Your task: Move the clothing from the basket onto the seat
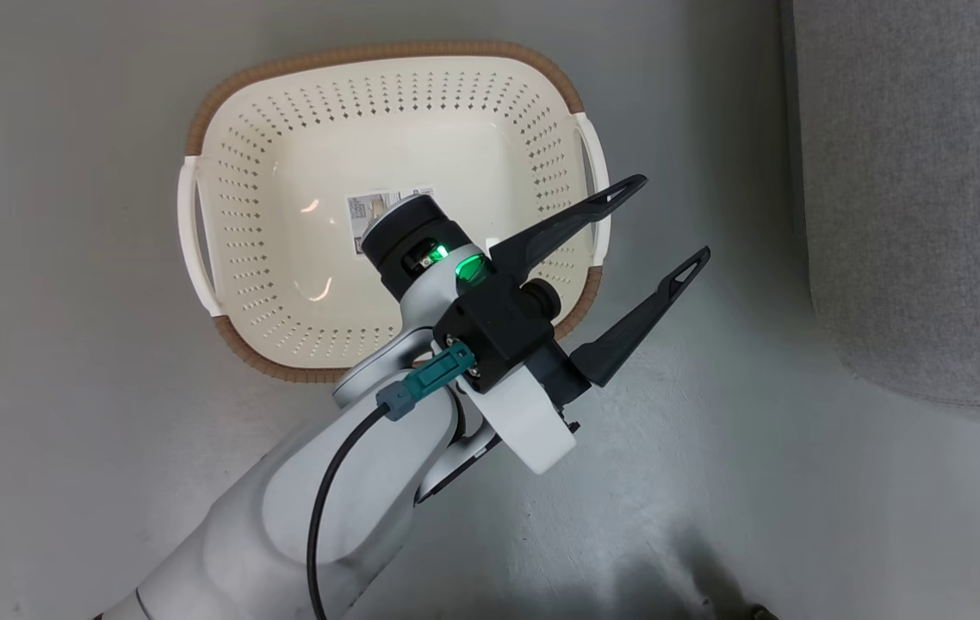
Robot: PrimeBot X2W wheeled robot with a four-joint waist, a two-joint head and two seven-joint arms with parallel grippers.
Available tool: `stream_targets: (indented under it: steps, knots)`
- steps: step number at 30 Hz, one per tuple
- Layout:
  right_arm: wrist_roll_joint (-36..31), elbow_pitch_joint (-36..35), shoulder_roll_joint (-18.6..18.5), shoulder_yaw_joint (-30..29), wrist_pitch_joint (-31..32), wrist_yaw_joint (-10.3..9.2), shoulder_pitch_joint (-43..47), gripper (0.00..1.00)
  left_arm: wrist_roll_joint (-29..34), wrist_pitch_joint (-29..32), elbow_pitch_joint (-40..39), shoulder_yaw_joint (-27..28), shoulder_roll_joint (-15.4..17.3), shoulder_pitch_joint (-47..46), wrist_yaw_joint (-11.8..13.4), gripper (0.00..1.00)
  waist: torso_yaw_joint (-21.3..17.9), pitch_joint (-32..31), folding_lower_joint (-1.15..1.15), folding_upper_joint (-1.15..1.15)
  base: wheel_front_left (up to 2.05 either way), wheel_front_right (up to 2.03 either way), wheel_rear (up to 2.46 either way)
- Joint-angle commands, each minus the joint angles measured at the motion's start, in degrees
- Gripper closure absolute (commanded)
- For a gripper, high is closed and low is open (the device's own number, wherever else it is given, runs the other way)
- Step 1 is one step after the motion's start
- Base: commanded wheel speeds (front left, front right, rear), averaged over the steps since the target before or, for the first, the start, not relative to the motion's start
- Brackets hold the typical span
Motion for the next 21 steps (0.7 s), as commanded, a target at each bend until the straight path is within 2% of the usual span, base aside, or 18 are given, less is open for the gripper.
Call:
stream_targets:
  steps: [1, 2, 3, 4, 5, 13, 21]
  knots:
    - [1.4, -2.0, -1.7, 0.7, -0.3, 0.16, 2.2, 0.78, 0.3, -0.3, -1.8, 1.5, -0.1, 0.0, -0.1, 0.00, 0.4, -0.7, 0.00, 0.00, 0.00, 0.00, 0.00]
    - [1.9, -2.5, -1.8, 1.5, -0.3, 0.16, 3.3, 0.60, 0.3, -0.3, -1.8, 1.7, -0.2, 0.1, -0.1, 0.00, 0.5, -1.0, 0.00, 0.00, 0.00, 0.00, 0.00]
    - [2.6, -3.1, -1.8, 1.9, -0.3, 0.16, 4.2, 0.38, 0.3, -0.3, -1.8, 1.8, -0.2, 0.1, -0.1, 0.00, 0.6, -1.3, 0.00, 0.00, 0.00, 0.00, 0.00]
    - [3.4, -3.8, -1.7, 2.0, -0.3, 0.16, 5.1, 0.05, 0.3, -0.3, -1.8, 2.0, -0.3, 0.2, -0.1, 0.00, 0.7, -1.7, 0.00, 0.00, 0.00, 0.00, 0.00]
    - [4.1, -4.2, -1.6, 2.4, -0.3, 0.16, 6.1, 0.00, 0.4, -0.3, -1.7, 2.2, -0.4, 0.3, -0.1, 0.00, 0.9, -2.1, 0.00, 0.00, 0.00, 0.00, 0.00]
    - [5.8, -10.3, -0.5, 4.9, -0.3, 0.16, 14.4, 0.00, 0.3, -0.3, -1.9, 4.4, -1.1, 2.6, -0.1, 0.00, 1.8, -7.3, 0.00, 0.00, 0.00, 0.00, 0.00]
    - [5.8, -14.8, 2.1, 7.2, -0.3, 0.16, 21.1, 0.00, 0.5, -0.3, -1.4, 7.4, -1.2, 5.9, -0.1, 0.00, 2.4, -13.1, 0.00, 0.00, 0.00, 0.00, 0.00]
